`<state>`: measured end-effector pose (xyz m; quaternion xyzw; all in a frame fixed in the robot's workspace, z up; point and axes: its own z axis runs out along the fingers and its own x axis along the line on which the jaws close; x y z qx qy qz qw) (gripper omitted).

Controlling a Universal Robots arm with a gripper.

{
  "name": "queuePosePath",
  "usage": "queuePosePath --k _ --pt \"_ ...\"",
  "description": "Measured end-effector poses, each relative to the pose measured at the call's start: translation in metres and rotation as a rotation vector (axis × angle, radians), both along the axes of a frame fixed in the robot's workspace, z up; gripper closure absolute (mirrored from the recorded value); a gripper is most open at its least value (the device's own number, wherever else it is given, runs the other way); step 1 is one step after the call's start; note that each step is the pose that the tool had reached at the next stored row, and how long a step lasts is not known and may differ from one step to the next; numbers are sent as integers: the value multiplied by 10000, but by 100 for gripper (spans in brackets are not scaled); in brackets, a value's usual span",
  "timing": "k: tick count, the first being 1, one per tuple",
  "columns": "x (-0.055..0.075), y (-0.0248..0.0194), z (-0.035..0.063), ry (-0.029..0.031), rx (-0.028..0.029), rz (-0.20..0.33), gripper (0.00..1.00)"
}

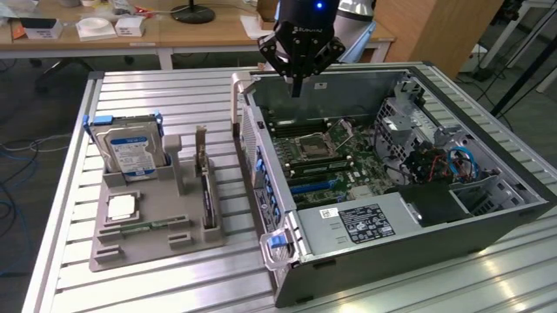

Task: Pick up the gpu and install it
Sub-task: 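Reach for the gpu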

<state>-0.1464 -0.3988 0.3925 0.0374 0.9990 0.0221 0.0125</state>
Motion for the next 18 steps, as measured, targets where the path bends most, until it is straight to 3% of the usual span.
queuePosePath --k 18 --pt "-43 0 -1 0 0 0 89"
